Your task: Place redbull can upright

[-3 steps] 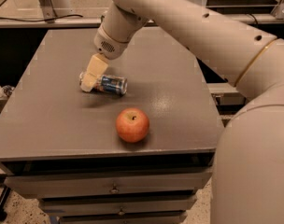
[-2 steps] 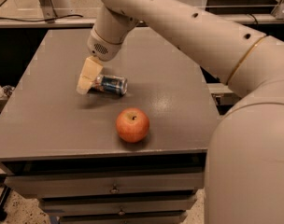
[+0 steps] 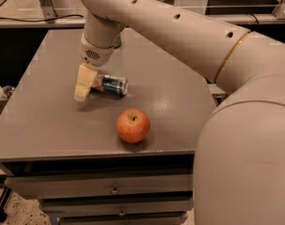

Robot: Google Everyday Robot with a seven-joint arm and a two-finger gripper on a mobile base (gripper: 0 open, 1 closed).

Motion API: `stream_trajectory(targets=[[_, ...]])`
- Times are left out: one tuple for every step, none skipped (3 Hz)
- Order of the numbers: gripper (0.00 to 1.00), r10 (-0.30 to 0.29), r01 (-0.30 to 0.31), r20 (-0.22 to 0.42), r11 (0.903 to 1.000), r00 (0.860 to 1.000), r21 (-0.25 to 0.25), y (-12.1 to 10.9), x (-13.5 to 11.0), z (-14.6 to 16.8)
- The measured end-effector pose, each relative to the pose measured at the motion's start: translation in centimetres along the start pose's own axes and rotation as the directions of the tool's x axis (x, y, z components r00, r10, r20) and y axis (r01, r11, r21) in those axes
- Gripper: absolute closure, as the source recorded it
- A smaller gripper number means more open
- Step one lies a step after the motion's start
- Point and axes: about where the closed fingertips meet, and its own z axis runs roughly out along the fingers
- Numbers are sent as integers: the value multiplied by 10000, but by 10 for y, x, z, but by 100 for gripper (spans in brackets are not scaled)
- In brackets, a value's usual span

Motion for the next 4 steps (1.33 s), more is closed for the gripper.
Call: stream_trajectory(targets=[[0, -226, 224, -535, 9997, 9983, -47, 3, 8, 6], [16, -348, 339, -721, 9993, 9968, -133, 5, 13, 8], [39, -387, 372, -802, 9991, 9960, -193, 4, 15, 9], [62, -391, 376, -871, 9991, 9954, -195, 2, 15, 8]])
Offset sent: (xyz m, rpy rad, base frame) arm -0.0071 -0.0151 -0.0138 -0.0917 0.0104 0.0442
